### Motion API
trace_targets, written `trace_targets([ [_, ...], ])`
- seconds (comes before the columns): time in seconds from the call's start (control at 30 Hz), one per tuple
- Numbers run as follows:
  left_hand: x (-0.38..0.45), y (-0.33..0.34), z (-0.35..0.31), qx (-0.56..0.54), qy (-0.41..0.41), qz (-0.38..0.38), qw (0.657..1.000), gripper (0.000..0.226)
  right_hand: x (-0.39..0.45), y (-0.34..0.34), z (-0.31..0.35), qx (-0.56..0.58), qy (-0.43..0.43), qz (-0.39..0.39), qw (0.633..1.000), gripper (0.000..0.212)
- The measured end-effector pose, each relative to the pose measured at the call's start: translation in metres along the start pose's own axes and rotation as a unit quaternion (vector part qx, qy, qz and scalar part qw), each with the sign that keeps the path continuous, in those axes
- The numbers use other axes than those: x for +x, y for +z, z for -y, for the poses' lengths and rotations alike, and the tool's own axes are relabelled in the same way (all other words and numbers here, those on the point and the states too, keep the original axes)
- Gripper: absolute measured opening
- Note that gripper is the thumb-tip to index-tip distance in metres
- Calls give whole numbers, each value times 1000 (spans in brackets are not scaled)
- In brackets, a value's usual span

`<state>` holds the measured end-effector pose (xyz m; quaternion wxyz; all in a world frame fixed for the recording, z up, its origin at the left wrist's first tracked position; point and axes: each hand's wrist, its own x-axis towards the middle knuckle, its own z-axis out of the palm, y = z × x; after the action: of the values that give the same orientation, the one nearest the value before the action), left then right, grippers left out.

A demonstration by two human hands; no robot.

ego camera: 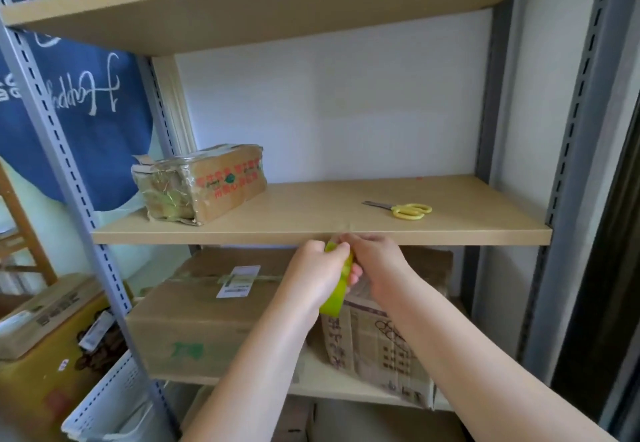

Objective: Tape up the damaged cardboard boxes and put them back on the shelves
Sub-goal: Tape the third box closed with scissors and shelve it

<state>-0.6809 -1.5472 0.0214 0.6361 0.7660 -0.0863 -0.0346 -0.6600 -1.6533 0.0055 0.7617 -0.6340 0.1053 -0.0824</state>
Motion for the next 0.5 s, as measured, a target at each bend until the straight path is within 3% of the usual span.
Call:
trace_targets([
  [0.13, -30, -14, -22, -59, 68, 24, 996, 25, -23, -2, 34, -31, -176, 9, 984, 17],
  [0.2, -43, -22, -33, -66, 109, 60, 990, 21, -35, -10, 49, -14, -224, 28, 974, 20],
  [0.27, -51, -23, -34, -24, 118, 141, 983, 16, -48, -29, 43, -20, -238, 30, 971, 18],
  [0.33, -55, -18, -21, 25, 93, 223, 970, 16, -59, -55, 16, -77, -257, -24, 963, 10],
  [0.4, -55, -5, 1, 79, 57, 289, 952, 20, -70, -85, -25, -100, -252, -72, 960, 15],
  [0.5, -56, 25, 42, 238, 73, 313, 917, 26, -76, -117, -93, 67, -146, -107, 981, 24],
])
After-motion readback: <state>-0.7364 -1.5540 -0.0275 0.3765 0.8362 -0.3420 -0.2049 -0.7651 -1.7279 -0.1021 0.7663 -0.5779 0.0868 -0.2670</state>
